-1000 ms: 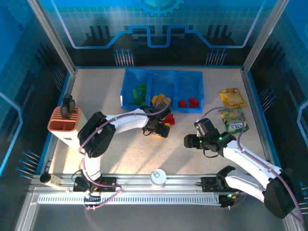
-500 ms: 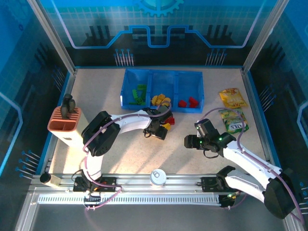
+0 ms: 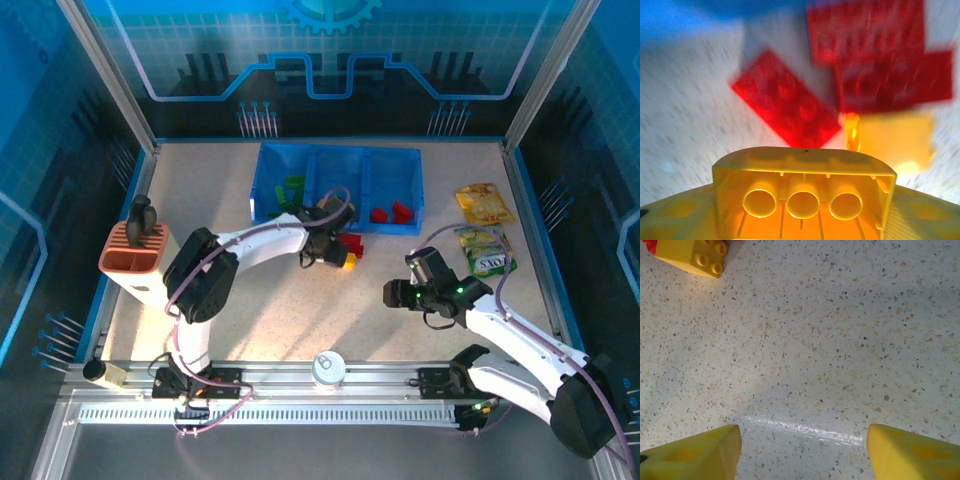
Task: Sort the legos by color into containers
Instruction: Pick up the lego from the center of the table, then place the lego in the container.
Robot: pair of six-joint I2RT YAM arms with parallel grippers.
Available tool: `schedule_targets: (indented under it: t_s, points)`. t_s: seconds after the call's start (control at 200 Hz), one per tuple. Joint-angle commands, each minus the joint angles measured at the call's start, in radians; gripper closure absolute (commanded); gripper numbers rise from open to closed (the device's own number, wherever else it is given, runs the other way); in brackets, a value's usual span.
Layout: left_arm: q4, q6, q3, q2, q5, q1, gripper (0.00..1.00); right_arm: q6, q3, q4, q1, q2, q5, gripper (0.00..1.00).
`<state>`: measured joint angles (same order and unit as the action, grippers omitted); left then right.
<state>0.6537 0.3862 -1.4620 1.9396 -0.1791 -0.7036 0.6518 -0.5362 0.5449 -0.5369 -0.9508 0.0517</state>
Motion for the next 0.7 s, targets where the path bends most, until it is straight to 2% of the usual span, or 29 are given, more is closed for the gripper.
schedule_targets:
  t_s: [0.0, 0.44, 0.695]
  points:
    - [0.017, -0.003, -0.136, -0.028, 0.001, 0.053, 0.39, 0.005, -0.011, 0.015, -0.011, 0.004, 0.011, 0.32]
    - [0.175, -0.035, -0.594, 0.271, 0.017, 0.138, 0.39, 0.002, -0.005, 0.046, -0.007, 0.037, 0.019, 0.32]
    - [0.179, -0.042, -0.65, 0.327, 0.019, 0.155, 0.35, 0.005, 0.003, 0.045, -0.006, 0.045, 0.016, 0.32]
